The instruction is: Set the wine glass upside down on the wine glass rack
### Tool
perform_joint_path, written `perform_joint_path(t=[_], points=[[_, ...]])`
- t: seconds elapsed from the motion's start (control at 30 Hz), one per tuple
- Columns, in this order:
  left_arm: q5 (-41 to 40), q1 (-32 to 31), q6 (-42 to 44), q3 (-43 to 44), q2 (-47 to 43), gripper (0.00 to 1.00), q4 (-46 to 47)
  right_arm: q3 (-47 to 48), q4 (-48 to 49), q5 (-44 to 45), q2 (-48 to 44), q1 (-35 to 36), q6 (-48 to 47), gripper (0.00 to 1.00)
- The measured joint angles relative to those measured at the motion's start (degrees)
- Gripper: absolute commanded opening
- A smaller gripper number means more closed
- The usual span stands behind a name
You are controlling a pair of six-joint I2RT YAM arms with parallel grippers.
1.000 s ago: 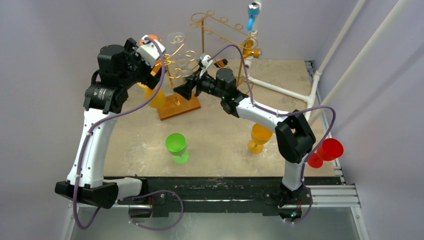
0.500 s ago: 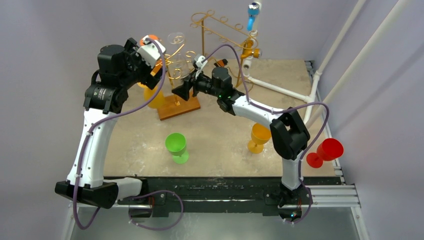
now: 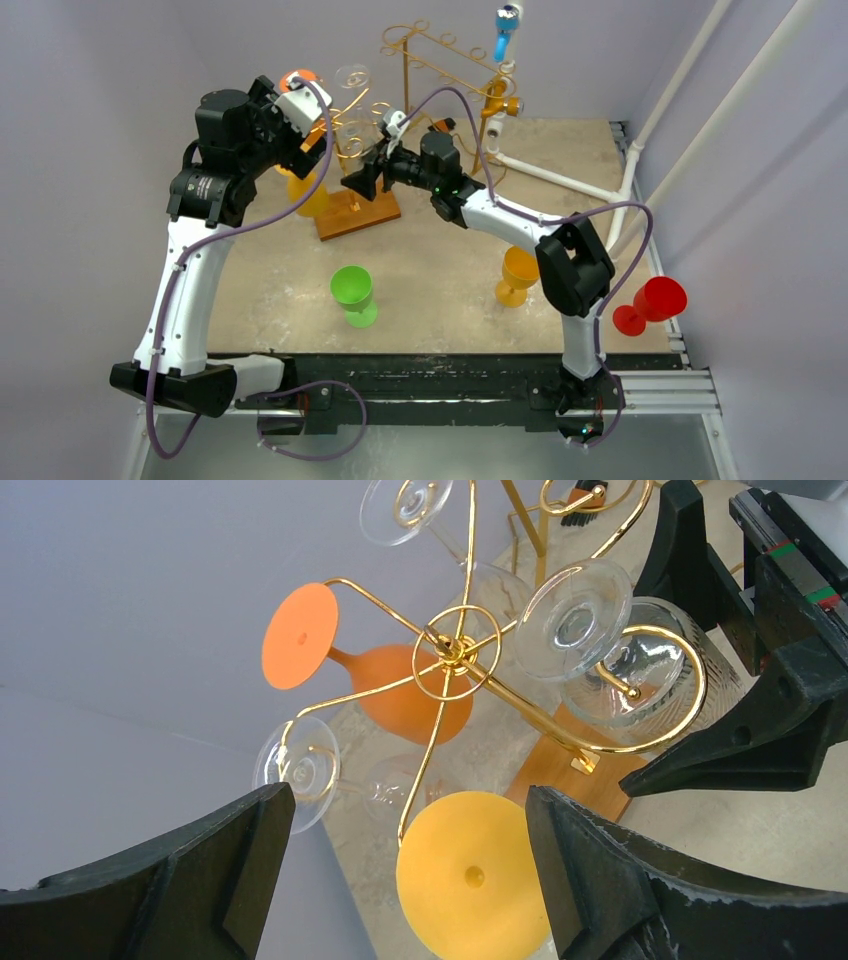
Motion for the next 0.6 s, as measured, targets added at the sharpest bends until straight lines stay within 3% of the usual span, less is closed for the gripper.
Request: perform_joint_path(t=[0.6], points=[[-0.2, 0.0, 0.0, 0.0, 0.0, 0.93, -1.0, 2.4, -0.1, -2.8, 2.9, 0.4, -3.6, 0.32]])
